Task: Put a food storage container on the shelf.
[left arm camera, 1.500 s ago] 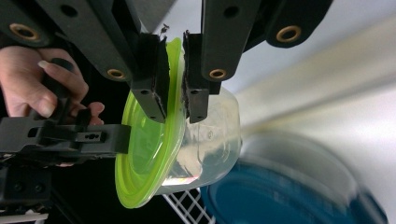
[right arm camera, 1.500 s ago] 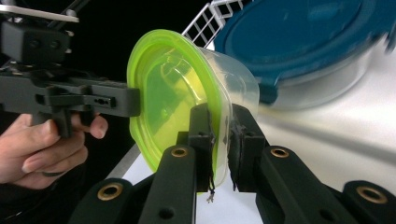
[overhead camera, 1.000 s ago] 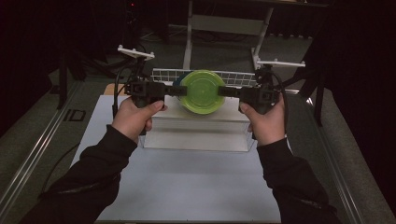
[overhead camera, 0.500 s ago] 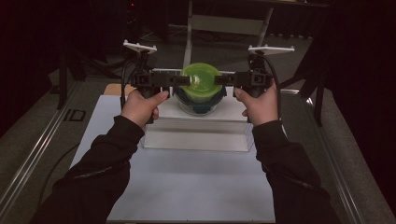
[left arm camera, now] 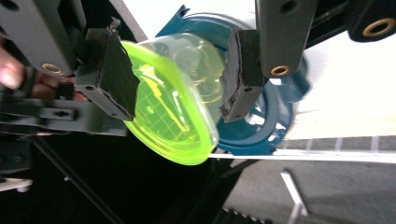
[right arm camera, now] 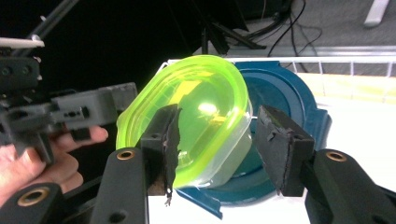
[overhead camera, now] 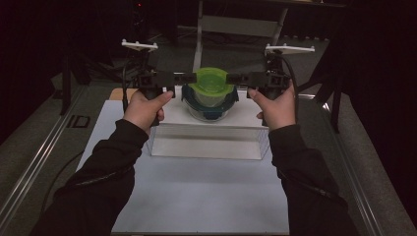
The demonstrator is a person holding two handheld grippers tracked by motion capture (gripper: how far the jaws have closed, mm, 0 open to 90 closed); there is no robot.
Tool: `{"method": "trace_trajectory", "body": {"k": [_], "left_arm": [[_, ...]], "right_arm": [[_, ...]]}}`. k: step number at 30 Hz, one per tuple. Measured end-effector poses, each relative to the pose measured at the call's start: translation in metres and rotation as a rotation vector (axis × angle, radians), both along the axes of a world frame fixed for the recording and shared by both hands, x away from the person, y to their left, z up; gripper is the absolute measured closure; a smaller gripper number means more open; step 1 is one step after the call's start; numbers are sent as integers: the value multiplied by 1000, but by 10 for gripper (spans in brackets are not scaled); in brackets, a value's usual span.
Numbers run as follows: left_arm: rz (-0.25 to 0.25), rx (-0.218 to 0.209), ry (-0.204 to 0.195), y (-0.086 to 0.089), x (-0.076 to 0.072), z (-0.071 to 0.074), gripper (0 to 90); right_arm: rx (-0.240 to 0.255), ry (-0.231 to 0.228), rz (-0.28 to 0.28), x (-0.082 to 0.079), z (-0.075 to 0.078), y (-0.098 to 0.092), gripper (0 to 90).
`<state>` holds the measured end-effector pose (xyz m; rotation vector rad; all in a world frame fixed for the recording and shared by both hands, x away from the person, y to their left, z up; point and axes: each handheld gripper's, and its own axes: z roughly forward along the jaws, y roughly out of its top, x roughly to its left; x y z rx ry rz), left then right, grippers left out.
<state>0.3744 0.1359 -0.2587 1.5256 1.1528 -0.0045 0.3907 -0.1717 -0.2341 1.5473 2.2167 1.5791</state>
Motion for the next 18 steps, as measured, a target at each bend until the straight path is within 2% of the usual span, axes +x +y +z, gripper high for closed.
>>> {"method": "trace_trajectory", "body": {"k": [2, 3, 5, 8, 10, 14, 15, 18], "left_arm": [[4, 5, -7, 2, -2, 0, 465], [12, 11, -36, 7, -9, -2, 465], [16, 17, -65, 11, -17, -4, 465], [10, 19, -101, 15, -30, -10, 465], [13, 38, -129, 17, -40, -16, 465], [-1, 59, -144, 18, -55, -26, 465], [-1, 59, -144, 18, -55, -26, 465], [-31, 38, -160, 19, -67, -34, 465]], "right_arm": [[1, -11, 1, -3, 0, -1, 478], [-8, -34, 3, -10, 1, -4, 479], [-7, -65, 4, -18, 1, -7, 484], [-2, -93, 20, -30, -3, -11, 492], [-7, -112, 27, -39, -7, -12, 495], [1, -122, 62, -53, -16, -9, 502], [3, -121, 73, -56, -19, -8, 504], [7, -128, 102, -66, -25, -4, 517]]}}
